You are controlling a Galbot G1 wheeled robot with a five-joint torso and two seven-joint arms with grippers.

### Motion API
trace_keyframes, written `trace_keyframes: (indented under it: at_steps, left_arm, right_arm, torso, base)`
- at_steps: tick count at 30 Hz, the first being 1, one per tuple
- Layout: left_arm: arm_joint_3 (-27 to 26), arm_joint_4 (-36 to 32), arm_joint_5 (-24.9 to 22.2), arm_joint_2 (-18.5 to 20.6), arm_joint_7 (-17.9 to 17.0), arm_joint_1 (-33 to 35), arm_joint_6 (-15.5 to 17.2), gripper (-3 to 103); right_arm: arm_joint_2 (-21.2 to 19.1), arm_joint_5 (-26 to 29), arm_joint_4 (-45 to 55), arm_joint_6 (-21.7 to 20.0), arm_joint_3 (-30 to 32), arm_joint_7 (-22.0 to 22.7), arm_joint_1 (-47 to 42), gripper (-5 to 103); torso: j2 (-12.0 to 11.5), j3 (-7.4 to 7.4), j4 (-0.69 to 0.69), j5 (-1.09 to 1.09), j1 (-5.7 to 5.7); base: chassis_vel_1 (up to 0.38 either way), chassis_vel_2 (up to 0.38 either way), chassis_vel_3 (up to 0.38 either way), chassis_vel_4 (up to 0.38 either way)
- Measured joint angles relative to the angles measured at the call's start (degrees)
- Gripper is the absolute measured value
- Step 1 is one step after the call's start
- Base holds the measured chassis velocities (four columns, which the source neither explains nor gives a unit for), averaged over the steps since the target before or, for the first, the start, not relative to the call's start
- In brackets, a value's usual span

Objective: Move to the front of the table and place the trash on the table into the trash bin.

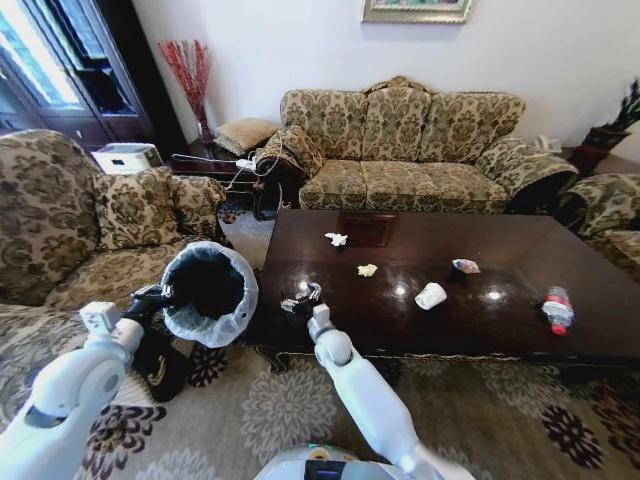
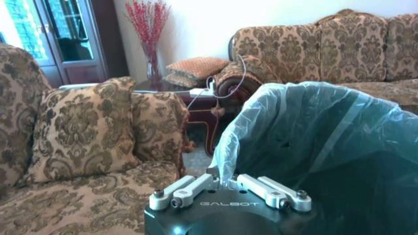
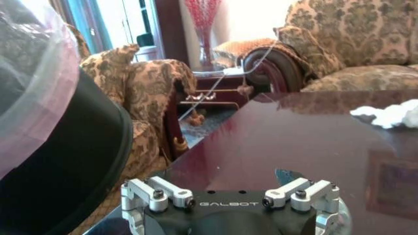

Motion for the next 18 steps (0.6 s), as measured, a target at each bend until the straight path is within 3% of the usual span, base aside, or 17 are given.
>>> trace_keyframes:
  at_steps: [5, 13, 18]
  left_arm:
    - [0.00, 0.26, 0.36, -0.44, 0.13, 0.10, -0.01, 2]
    - [0.21, 1.04, 0.60, -0.55, 0.25, -0.32, -0.63, 2]
    - [0.86, 1.61, 1.16, -1.03, 0.22, -0.67, -1.22, 2]
  right_arm:
    - [0.62, -0.17, -3.10, 0.98, -0.37, -1.44, 2.62, 100]
    - [-1.84, -2.66, 0.17, -4.05, -1.10, -0.55, 0.38, 100]
    - [-3.62, -2.92, 3.26, -4.25, -0.71, -0.41, -2.98, 100]
  torso:
    - [0.00, -0.01, 0.03, 0.01, -0.02]
    - [0.00, 0.00, 0.00, 0.03, -0.02]
    - [0.00, -0.01, 0.01, 0.02, -0.02]
  base:
    - [0.000, 0.000, 0.000, 0.000]
    - [0.000, 0.000, 0.000, 0.000]
    - [0.000, 0.000, 0.000, 0.000]
